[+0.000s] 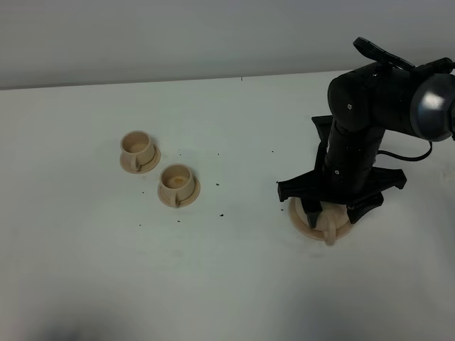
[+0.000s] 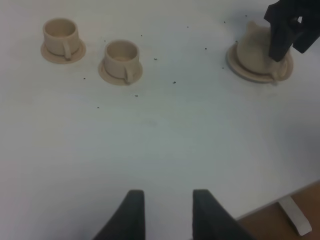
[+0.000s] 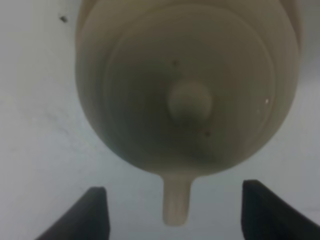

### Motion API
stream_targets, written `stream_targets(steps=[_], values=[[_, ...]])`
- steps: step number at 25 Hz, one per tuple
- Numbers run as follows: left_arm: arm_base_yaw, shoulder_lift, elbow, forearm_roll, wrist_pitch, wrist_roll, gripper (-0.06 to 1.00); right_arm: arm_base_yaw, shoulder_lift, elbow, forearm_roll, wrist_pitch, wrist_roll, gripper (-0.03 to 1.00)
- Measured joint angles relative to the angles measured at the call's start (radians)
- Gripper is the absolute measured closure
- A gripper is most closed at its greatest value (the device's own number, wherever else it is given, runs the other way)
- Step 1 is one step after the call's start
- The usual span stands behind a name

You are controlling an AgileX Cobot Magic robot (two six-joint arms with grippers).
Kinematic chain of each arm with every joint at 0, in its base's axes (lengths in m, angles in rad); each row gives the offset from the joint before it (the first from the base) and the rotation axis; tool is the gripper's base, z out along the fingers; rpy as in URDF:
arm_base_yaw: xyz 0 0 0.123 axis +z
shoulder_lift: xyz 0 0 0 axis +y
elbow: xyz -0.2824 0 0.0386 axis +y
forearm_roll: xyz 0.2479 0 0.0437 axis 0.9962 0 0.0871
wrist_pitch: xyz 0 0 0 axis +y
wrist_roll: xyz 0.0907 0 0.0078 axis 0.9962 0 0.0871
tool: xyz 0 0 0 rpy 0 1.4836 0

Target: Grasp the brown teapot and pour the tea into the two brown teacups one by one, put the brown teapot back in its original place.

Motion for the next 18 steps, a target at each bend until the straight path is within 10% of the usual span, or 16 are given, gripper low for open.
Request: stream_targets(steps=[18], values=[[0.000, 0.000, 0.000, 0.000, 0.000, -0.001, 0.69, 0.000, 0.000, 0.000, -0.018, 0.025, 0.092, 0.40]])
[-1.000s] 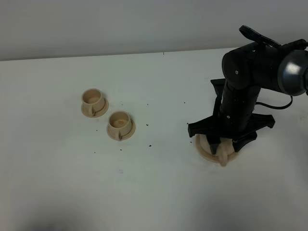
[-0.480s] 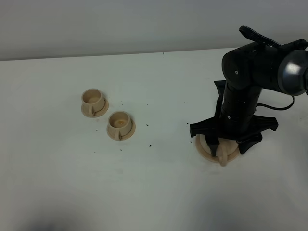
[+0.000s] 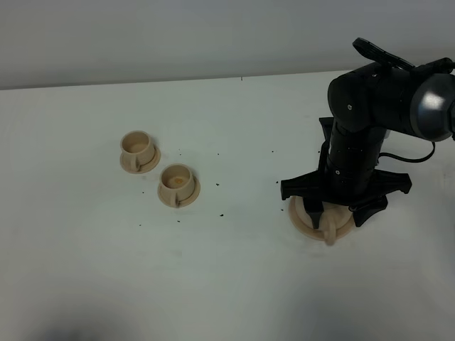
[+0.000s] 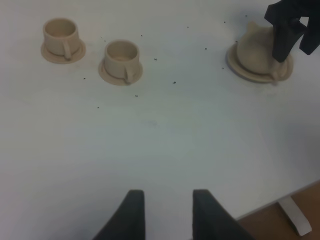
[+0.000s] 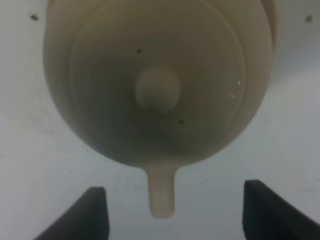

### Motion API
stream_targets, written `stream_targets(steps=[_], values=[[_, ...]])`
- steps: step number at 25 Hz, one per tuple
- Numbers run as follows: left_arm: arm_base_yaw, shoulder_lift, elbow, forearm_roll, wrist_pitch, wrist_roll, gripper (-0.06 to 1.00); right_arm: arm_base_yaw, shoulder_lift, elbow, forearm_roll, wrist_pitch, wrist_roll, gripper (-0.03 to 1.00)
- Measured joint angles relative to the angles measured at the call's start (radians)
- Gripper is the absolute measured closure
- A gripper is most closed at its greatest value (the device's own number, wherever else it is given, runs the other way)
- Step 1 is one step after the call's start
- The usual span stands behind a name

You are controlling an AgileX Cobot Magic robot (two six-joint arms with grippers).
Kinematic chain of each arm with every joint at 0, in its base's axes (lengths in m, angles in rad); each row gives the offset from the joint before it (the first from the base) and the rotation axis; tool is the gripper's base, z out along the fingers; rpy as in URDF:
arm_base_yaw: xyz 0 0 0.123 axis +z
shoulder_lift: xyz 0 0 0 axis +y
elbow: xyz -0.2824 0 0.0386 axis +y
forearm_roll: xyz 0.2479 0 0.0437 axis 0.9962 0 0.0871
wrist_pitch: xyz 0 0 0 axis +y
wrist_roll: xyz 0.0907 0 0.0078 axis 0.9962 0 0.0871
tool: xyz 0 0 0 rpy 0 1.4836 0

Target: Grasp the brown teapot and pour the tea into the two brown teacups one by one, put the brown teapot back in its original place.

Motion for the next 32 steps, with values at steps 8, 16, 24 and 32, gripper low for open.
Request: stream_targets(steps=[8, 16, 24, 32], values=[[0.000, 0.000, 0.000, 0.000, 0.000, 0.000, 0.69, 0.000, 0.000, 0.000, 0.001, -0.003, 0.040, 0.40], [0.000, 0.000, 0.000, 0.000, 0.000, 0.000, 0.69, 0.000, 0.036, 0.000, 0.046, -0.008, 0.036, 0.40], [0.000, 0.000, 0.000, 0.000, 0.000, 0.000, 0.69, 0.000, 0.036, 0.000, 0.026, -0.016, 0.032, 0.40], [0.000, 0.000, 0.000, 0.000, 0.000, 0.000, 0.69, 0.000, 0.036, 0.000, 0.007, -0.036, 0.031, 0.41]])
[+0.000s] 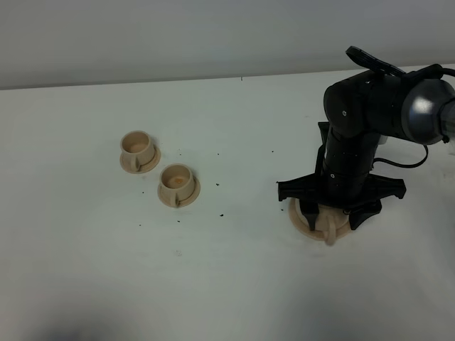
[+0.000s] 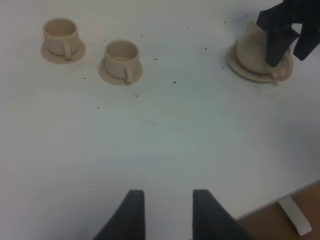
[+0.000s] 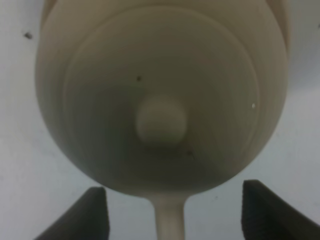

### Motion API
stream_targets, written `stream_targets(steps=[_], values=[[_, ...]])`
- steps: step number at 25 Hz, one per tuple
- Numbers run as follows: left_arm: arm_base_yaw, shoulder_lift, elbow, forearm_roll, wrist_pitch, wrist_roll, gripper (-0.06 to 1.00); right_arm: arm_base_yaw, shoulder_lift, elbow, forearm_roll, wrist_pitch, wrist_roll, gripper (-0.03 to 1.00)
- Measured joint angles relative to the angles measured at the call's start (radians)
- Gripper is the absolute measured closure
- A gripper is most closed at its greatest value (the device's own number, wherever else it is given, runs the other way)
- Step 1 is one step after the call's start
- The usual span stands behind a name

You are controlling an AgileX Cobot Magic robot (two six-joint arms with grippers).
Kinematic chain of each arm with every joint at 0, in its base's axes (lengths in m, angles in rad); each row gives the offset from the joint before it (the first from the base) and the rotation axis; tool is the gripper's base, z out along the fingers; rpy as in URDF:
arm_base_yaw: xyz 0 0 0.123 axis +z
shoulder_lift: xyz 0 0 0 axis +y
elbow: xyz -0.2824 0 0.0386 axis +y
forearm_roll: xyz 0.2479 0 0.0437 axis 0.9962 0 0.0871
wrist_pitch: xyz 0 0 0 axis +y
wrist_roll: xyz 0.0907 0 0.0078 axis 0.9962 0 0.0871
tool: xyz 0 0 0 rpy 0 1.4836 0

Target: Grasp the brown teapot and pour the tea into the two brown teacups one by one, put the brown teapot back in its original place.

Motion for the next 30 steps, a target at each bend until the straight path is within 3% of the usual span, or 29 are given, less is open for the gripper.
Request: stream_targets(steps=[16, 21, 28, 30], values=[[0.000, 0.000, 0.000, 0.000, 0.000, 0.001, 0.69, 0.000, 0.000, 0.000, 0.000, 0.000, -0.003, 0.46], [0.000, 0.000, 0.000, 0.000, 0.000, 0.001, 0.69, 0.000, 0.000, 0.000, 0.008, 0.000, -0.019, 0.57], [0.000, 0.000, 0.000, 0.000, 0.000, 0.001, 0.69, 0.000, 0.000, 0.000, 0.011, 0.010, -0.040, 0.85], [0.000, 0.000, 0.000, 0.000, 0.000, 0.001, 0.69, 0.000, 0.000, 0.000, 0.011, 0.010, -0.057, 0.86]])
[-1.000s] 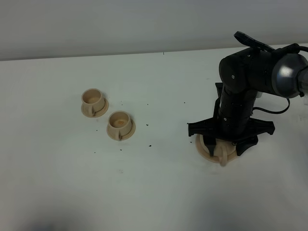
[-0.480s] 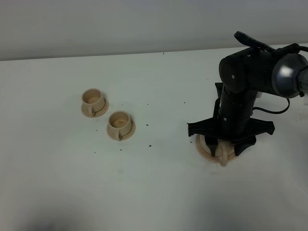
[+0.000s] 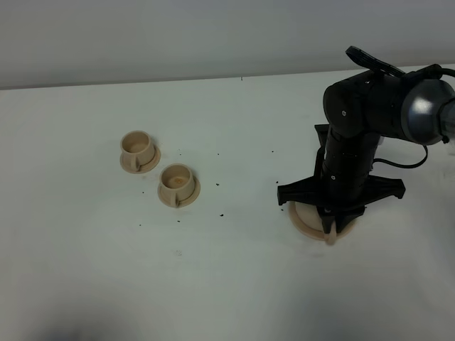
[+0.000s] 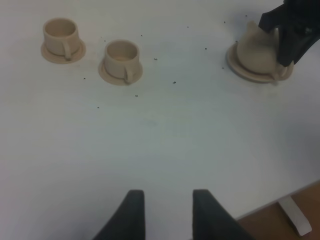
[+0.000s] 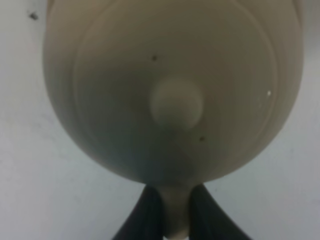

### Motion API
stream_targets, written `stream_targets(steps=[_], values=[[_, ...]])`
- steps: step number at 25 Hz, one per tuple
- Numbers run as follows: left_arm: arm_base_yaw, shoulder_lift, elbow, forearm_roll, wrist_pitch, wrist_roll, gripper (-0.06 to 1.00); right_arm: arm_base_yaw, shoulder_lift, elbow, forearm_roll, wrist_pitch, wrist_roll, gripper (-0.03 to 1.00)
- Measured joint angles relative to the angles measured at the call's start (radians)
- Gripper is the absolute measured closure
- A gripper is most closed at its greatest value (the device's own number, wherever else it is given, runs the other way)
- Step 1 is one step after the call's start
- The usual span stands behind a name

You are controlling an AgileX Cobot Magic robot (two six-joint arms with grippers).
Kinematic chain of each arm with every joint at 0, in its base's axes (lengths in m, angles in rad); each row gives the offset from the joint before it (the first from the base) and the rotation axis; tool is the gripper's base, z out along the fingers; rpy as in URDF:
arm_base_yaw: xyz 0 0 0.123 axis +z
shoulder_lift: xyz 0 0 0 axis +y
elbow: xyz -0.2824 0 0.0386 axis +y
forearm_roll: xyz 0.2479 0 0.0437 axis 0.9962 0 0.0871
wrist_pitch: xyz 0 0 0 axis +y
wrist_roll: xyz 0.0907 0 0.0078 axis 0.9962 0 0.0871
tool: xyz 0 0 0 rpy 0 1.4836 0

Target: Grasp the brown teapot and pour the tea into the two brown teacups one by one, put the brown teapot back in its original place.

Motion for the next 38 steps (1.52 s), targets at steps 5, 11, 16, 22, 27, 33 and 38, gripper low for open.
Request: stream_targets(steps=[5, 11, 16, 22, 27, 33, 38], values=[[0.000, 0.000, 0.000, 0.000, 0.000, 0.000, 0.69, 0.000, 0.000, 0.000, -0.001, 0.000, -0.021, 0.86], [0.000, 0.000, 0.000, 0.000, 0.000, 0.000, 0.69, 0.000, 0.000, 0.000, -0.026, 0.003, -0.026, 0.86], [0.000, 0.000, 0.000, 0.000, 0.000, 0.000, 0.69, 0.000, -0.011, 0.000, -0.076, 0.003, -0.029, 0.86], [0.000, 0.000, 0.000, 0.000, 0.000, 0.000, 0.69, 0.000, -0.065, 0.000, -0.144, -0.004, -0.037, 0.86], [0.000, 0.000, 0.000, 0.000, 0.000, -0.001, 0.69, 0.000, -0.108, 0.000, -0.148, 0.013, -0.087, 0.86], [0.000, 0.000, 0.000, 0.000, 0.000, -0.001, 0.69, 0.000, -0.110, 0.000, -0.104, 0.088, -0.289, 0.86], [0.000, 0.000, 0.000, 0.000, 0.000, -0.001, 0.69, 0.000, -0.110, 0.000, 0.014, 0.175, -0.692, 0.86]])
